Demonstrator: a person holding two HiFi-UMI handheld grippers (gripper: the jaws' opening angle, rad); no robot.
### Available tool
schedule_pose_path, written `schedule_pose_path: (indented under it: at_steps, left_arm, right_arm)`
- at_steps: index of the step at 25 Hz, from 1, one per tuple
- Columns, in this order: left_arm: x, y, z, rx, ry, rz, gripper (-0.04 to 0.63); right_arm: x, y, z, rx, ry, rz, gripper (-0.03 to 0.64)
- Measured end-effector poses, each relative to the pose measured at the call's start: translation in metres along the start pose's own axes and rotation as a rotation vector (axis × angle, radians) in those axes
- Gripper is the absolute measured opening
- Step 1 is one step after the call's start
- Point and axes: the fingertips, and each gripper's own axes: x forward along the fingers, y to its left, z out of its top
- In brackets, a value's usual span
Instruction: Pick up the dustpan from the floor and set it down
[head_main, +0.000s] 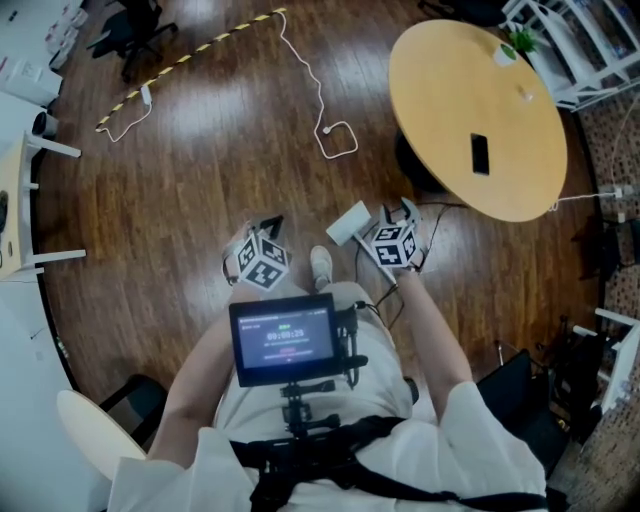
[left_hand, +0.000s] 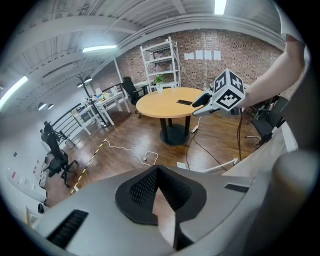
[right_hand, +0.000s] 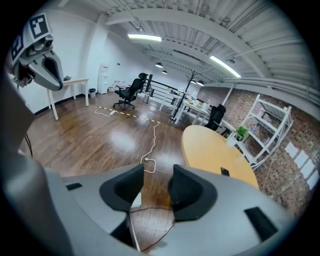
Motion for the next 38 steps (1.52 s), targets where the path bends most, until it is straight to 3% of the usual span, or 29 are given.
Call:
schedule_pose_path:
  at_steps: [6, 13, 23, 30, 38]
  left_arm:
    - [0.0, -0.011, 0.02, 0.068, -0.031, -0.049, -0.006]
    - [-0.042, -0.051, -0.028, 0.122, -0.091, -0.092, -0.006]
    - [-0.075, -0.114, -0.089, 0.155, -0.096, -0.135, -0.006]
    - [-0.082, -0.104, -0.092, 0.155, -0.106, -0.129, -0.006]
    - [-0.088, -0.161, -0.071, 0.153, -0.068, -0.103, -0.006]
  right_arm:
    - [-0.017, -0.04, -0.023, 0.09, 0.041, -0.069, 0.215]
    - [-0.11, -0.011, -0.08, 0.144, 0.068, -0.18, 0.213]
    - [-0.18, 0.05, -0.142, 0.185, 0.078, -0.193, 0.213]
    - [-0.192, 0.069, -0.145, 0.186, 0.082, -0.168, 0.213]
    - [-0.215, 0.024, -0.192, 0.173, 0.068, -0.143, 0.213]
